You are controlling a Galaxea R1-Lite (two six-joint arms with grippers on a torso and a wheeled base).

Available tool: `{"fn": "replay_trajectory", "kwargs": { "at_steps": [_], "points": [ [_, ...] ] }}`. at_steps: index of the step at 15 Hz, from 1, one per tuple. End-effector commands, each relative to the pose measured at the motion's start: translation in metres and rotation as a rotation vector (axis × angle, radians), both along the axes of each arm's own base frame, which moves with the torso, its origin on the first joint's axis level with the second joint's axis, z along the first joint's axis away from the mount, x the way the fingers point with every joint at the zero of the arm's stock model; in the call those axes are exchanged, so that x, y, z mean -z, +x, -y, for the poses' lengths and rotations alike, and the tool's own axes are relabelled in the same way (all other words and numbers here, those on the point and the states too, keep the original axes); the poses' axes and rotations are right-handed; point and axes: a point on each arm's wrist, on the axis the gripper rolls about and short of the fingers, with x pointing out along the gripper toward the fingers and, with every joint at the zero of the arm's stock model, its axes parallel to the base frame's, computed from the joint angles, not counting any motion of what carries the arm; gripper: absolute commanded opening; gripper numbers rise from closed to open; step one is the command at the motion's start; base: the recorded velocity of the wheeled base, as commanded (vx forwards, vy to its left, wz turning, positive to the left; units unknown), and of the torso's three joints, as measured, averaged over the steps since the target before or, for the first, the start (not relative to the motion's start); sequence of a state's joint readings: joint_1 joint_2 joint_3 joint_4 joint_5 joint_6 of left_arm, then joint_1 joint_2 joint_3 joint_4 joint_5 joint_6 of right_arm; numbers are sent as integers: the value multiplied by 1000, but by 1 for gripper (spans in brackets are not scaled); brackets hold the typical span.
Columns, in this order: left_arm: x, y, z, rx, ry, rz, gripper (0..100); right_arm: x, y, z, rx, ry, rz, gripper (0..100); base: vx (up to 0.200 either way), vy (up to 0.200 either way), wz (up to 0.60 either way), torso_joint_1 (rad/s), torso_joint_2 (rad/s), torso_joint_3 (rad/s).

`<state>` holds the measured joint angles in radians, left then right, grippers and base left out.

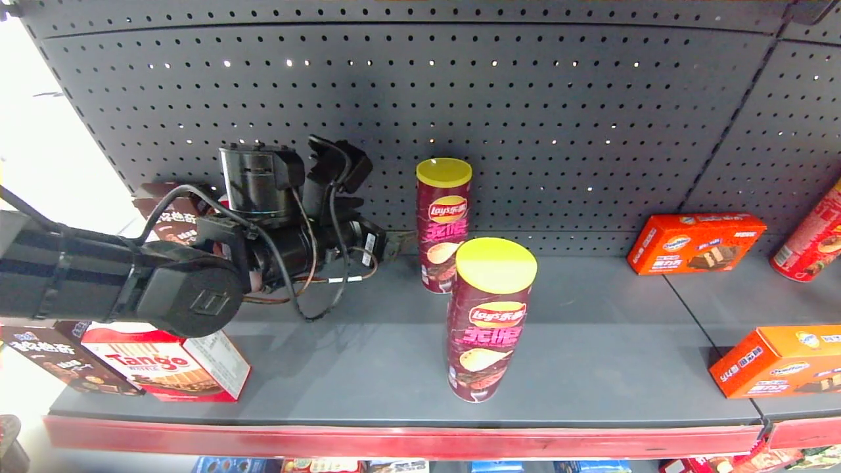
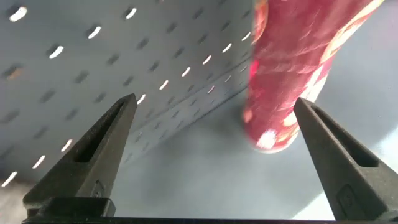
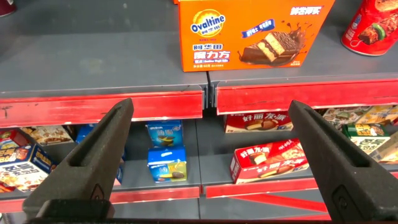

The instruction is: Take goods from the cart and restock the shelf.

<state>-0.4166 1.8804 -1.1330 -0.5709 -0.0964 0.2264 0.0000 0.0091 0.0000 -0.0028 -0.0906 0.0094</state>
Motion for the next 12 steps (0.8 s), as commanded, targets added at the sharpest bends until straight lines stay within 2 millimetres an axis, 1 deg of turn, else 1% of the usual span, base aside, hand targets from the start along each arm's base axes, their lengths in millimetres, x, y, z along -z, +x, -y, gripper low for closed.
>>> {"fn": "replay_trajectory", "kwargs": {
  "at_steps": [1,4,5,9,12],
  "points": [
    [-15,-10,-4,-44,19,32,100,0,0,0,0,0,-1,100,0,0,0,0,0,0],
    [-7,-4,-2,-126,110,48,100,0,0,0,0,0,-1,100,0,0,0,0,0,0],
    [-6,-4,1,-136,114,48,100,0,0,0,0,0,-1,100,0,0,0,0,0,0],
    [11,8,9,-192,138,9,100,0,0,0,0,0,-1,100,0,0,0,0,0,0],
    [14,14,11,-204,129,2,100,0,0,0,0,0,-1,100,0,0,0,0,0,0]
  ]
}}
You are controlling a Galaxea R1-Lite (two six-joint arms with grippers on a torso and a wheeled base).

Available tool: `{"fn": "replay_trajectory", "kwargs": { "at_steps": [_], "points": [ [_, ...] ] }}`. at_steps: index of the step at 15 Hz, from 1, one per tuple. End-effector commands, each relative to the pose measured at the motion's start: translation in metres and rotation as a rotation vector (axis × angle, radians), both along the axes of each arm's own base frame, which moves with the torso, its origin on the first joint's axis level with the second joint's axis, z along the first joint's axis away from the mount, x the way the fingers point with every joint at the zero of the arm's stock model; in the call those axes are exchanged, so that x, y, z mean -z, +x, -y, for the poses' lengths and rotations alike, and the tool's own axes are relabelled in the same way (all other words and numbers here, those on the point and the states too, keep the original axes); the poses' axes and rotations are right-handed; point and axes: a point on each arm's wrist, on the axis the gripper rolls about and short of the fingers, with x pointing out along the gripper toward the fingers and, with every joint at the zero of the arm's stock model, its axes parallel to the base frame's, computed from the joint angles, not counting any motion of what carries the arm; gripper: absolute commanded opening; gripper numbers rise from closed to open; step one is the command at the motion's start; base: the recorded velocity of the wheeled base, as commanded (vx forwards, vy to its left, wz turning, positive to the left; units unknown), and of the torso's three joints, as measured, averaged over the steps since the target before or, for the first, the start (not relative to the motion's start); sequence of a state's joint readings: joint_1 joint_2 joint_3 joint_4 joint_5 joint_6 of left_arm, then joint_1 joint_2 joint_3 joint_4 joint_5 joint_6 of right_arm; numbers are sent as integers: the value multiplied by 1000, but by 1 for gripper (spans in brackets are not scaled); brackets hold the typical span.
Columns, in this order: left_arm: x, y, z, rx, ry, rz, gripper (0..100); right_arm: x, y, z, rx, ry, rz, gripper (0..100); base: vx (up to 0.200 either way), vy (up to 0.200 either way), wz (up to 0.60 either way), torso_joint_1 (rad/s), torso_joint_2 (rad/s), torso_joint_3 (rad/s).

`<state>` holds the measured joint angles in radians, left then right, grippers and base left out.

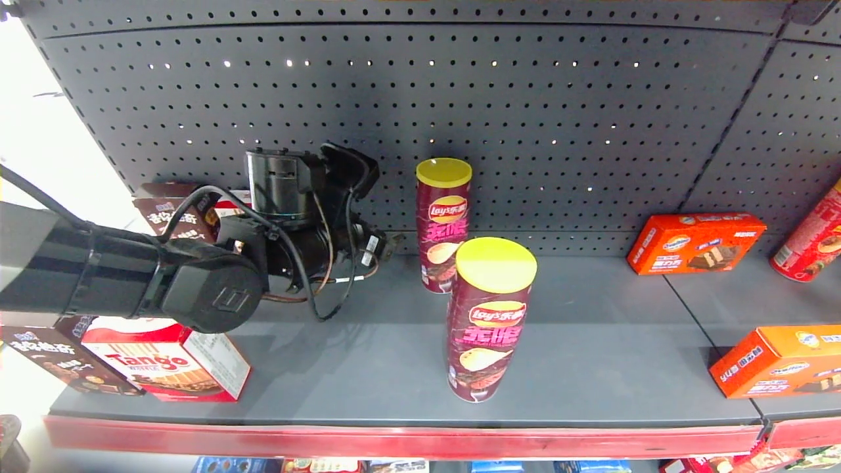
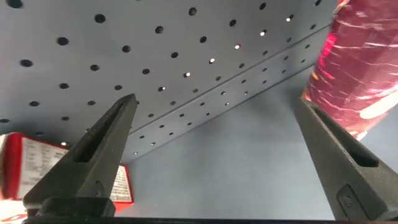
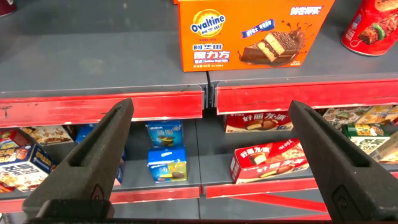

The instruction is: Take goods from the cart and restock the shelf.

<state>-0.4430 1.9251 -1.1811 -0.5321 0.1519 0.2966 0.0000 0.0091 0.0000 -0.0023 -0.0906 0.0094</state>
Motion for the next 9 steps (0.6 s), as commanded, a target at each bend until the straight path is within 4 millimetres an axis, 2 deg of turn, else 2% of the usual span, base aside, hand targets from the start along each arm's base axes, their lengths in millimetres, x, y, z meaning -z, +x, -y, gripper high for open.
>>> {"fn": "replay_trajectory", "kwargs": {
  "at_steps": [1,9],
  "points": [
    [9,7,4,-2,6,-17,100,0,0,0,0,0,-1,100,0,0,0,0,0,0],
    [20,13,18,18,-15,-36,100,0,0,0,0,0,-1,100,0,0,0,0,0,0]
  ]
}}
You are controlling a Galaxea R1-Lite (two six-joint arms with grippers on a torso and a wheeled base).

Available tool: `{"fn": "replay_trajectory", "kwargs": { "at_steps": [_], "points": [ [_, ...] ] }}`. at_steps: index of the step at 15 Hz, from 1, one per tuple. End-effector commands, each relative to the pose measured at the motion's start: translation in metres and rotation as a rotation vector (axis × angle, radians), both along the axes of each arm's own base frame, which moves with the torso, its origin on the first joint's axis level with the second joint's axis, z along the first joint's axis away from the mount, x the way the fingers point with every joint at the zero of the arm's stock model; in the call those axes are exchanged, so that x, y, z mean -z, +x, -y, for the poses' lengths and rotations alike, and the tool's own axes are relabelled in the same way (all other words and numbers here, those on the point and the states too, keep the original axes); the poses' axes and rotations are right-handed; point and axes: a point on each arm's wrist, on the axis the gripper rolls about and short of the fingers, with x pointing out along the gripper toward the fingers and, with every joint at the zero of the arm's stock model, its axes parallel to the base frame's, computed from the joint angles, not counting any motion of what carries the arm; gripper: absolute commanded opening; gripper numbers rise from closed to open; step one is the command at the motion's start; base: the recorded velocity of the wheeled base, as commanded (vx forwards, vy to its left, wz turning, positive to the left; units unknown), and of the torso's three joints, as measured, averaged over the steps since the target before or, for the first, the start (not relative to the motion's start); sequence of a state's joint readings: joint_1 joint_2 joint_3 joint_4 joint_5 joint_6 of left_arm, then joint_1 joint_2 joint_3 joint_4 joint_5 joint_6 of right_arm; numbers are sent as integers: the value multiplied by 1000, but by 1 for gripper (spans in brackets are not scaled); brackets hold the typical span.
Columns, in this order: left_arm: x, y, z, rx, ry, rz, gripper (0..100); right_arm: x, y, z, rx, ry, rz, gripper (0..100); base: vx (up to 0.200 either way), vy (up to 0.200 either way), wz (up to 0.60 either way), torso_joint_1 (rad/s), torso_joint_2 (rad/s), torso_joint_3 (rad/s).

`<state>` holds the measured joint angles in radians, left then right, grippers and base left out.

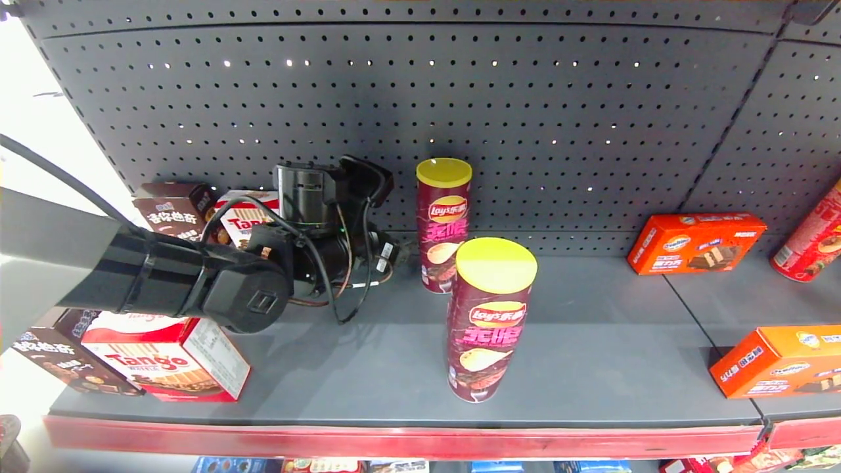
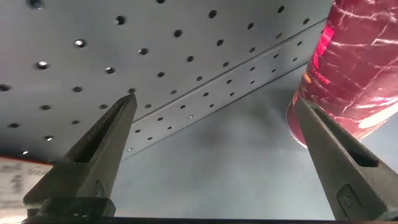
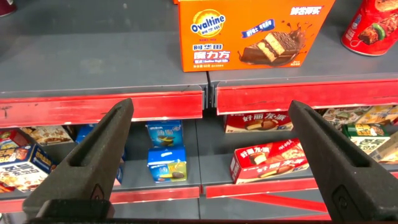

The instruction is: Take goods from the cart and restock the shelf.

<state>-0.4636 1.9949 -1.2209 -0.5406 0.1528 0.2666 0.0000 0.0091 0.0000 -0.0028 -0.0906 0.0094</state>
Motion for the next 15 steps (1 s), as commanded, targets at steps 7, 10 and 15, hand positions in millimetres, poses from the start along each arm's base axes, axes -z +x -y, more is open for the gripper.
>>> {"fn": "replay_trajectory", "kwargs": {
  "at_steps": [7,10,15],
  "points": [
    [6,4,7,11,2,-7,100,0,0,0,0,0,-1,100,0,0,0,0,0,0],
    [5,4,8,14,0,-3,100,0,0,0,0,0,-1,100,0,0,0,0,0,0],
    [5,1,13,28,-4,4,100,0,0,0,0,0,-1,100,0,0,0,0,0,0]
  ]
}}
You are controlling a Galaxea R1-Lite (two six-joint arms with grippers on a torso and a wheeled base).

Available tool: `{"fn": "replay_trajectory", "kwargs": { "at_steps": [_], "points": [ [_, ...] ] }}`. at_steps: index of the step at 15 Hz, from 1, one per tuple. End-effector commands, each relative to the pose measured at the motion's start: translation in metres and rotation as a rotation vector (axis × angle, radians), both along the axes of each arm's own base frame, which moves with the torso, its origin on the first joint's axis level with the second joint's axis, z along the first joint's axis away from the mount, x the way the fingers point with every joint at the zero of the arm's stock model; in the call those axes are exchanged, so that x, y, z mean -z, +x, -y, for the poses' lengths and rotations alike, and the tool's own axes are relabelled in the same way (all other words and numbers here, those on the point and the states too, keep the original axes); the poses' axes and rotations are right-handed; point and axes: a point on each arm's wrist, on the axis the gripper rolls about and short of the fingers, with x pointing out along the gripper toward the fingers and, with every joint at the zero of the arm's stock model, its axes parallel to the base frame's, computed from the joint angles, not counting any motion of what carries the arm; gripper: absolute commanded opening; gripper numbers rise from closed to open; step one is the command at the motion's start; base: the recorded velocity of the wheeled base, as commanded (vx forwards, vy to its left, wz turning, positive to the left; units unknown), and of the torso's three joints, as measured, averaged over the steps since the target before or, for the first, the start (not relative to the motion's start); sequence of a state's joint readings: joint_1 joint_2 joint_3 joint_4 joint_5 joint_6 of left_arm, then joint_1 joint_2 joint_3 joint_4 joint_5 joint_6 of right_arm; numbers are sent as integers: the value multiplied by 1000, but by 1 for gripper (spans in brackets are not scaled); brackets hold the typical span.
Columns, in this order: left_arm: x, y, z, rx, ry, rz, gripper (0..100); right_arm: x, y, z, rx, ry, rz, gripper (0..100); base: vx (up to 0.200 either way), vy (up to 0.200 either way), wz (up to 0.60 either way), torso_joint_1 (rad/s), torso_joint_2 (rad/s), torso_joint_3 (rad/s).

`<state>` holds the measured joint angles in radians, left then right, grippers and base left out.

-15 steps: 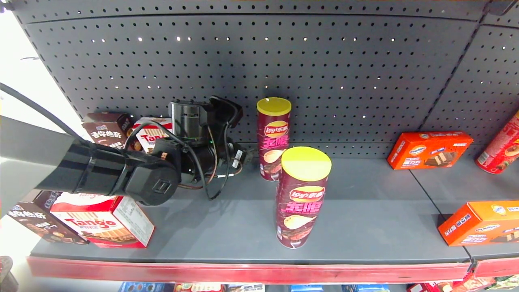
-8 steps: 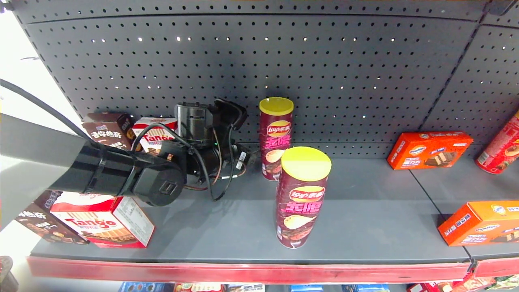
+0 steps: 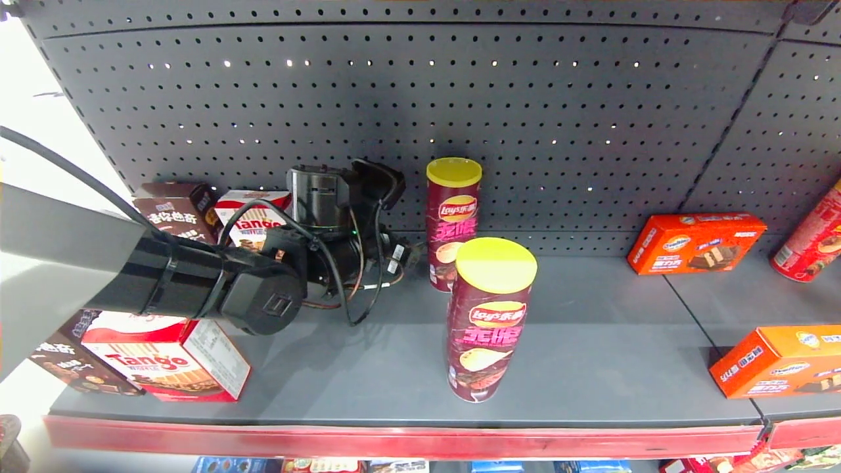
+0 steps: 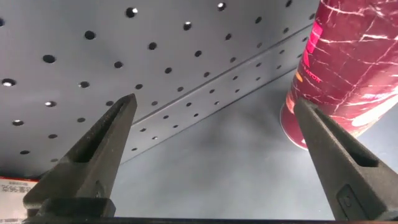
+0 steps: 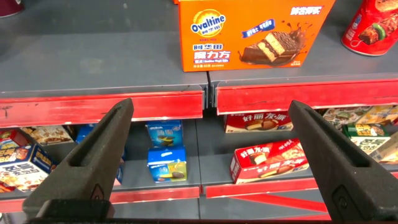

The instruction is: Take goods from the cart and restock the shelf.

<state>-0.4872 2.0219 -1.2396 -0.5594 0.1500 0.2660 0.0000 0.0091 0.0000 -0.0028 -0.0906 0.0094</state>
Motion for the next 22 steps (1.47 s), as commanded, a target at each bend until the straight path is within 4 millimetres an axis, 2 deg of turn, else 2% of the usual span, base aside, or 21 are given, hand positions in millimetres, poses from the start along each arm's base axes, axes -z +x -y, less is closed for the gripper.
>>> {"fn": "replay_trajectory", "kwargs": {
  "at_steps": [1,4,5,6,8,10,11,12,14,16,17,18,19,21,22],
  "points": [
    [2,-1,0,2,3,-6,100,0,0,0,0,0,-1,100,0,0,0,0,0,0],
    [-1,-2,-2,-5,-9,1,100,0,0,0,0,0,-1,100,0,0,0,0,0,0],
    [-16,-8,-9,-13,-20,29,100,0,0,0,0,0,-1,100,0,0,0,0,0,0],
    [-23,-13,-11,-13,-25,38,100,0,0,0,0,0,-1,100,0,0,0,0,0,0],
    [-53,-49,-30,-14,-71,87,100,0,0,0,0,0,-1,100,0,0,0,0,0,0],
    [-68,-79,-43,-8,-89,119,100,0,0,0,0,0,-1,100,0,0,0,0,0,0],
    [-88,-117,-55,13,-140,168,100,0,0,0,0,0,-1,100,0,0,0,0,0,0],
    [-102,-146,-61,35,-176,215,100,0,0,0,0,0,-1,100,0,0,0,0,0,0],
    [-111,-201,-94,5,-215,285,100,0,0,0,0,0,-1,100,0,0,0,0,0,0],
    [-100,-264,-132,15,-271,359,100,0,0,0,0,0,-1,100,0,0,0,0,0,0],
    [-94,-285,-145,11,-291,391,100,0,0,0,0,0,-1,100,0,0,0,0,0,0],
    [-75,-319,-167,8,-310,423,100,0,0,0,0,0,-1,100,0,0,0,0,0,0],
    [-62,-344,-183,7,-324,447,100,0,0,0,0,0,-1,100,0,0,0,0,0,0],
    [-36,-380,-203,-35,-310,441,100,0,0,0,0,0,-1,100,0,0,0,0,0,0],
    [-22,-395,-205,-163,-302,435,100,0,0,0,0,0,-1,100,0,0,0,0,0,0]
  ]
}}
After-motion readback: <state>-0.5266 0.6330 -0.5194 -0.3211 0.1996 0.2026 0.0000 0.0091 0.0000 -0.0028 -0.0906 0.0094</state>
